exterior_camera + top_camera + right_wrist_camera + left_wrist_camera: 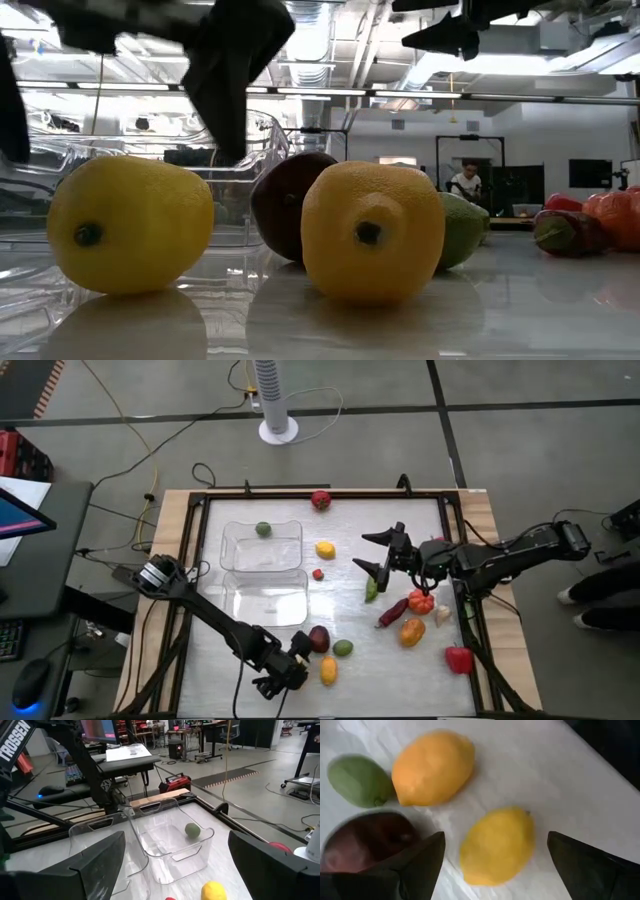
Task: Sort produce into baskets
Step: Put the bottom left yellow lemon into the bottom transparent bin
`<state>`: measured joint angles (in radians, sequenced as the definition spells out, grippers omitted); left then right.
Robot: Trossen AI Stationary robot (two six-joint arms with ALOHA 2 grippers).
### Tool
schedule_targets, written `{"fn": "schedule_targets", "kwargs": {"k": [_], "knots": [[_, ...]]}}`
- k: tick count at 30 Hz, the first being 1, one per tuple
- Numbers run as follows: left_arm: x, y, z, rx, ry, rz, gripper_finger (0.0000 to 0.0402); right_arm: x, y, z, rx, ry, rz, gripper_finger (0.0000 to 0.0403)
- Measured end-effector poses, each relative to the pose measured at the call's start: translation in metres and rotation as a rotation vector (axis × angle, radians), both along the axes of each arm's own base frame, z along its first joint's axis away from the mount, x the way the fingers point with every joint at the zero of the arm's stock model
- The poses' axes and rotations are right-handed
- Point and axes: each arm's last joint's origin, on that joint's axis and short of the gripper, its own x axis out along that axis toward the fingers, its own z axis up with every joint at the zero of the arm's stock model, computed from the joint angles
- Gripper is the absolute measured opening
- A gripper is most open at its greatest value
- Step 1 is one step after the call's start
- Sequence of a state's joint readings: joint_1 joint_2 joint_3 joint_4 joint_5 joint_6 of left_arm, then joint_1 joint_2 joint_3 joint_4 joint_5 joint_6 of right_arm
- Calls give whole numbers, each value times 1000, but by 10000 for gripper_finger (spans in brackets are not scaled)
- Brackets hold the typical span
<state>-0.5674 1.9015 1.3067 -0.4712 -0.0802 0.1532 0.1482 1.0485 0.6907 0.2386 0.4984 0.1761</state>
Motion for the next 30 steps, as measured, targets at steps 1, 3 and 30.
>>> {"fn": "schedule_targets", "kwargs": {"k": [1, 3, 30], "knots": [[1, 0, -1, -7, 2, -5, 340, 0, 0, 0, 0, 0, 0, 379], [1, -1, -3, -2, 6, -18, 337, 0, 0, 0, 0, 1, 0, 379], [5, -3, -19, 97, 50, -15, 216, 0, 0, 0, 0, 1, 0, 379]]}}
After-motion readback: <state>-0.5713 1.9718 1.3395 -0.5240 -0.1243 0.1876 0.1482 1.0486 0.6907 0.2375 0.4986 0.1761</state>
